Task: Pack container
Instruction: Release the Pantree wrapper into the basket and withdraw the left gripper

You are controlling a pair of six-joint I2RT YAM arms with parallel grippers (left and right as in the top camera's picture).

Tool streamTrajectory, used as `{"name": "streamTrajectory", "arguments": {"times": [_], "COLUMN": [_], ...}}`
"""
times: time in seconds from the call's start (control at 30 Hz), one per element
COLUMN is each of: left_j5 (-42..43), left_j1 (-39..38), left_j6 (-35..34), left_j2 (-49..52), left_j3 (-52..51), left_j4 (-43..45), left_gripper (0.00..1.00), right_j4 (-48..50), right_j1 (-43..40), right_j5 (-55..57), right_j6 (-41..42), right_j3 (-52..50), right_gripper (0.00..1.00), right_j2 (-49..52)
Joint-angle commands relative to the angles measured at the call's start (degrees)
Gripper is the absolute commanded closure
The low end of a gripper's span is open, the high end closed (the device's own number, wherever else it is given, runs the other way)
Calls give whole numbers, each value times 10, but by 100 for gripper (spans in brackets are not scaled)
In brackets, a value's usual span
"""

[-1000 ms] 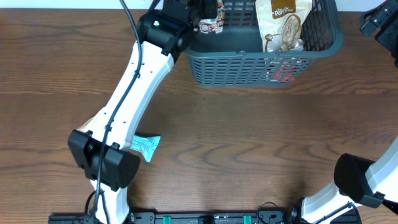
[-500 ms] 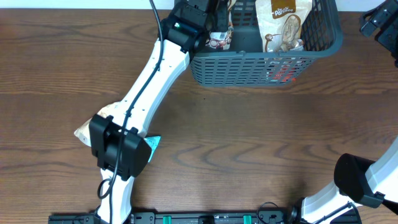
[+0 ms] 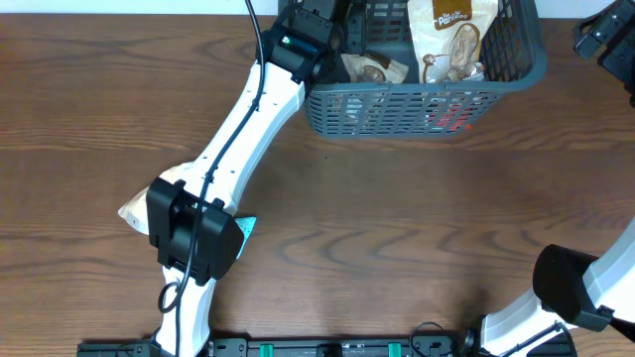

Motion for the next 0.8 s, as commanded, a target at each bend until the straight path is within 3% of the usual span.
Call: {"name": "streamTrajectory", "arguments": {"times": [0.0,0.07,0.23,0.4,0.63,0.77], "left_j5": [-45,-61,-134,-204,-204,-204], "left_j1": [2,3,16,68,179,228], "left_j6": [26,40,43,14,-195,-380], "left_j2": [-41,-69,-177,-270,-323,-323], "left_j3": [20,34,42,42,42,38], "left_j4": [0,-1,-30,-169,-371,-454], "left_gripper": [41,38,21,1,1,1], "right_j4": [-2,-2,-2,-2,-2,-2], "right_j1": [-3,-3,-3,-3,-3,-3], "right_j5": [-4,-4,-4,-4,-4,-4], "right_j6": [-10,-10,-10,-10,-9,-9], "right_j3": [-2,-2,-2,-2,-2,-2], "right_gripper": [1,1,1,1,1,1], "right_j2": [0,0,0,0,0,0]}}
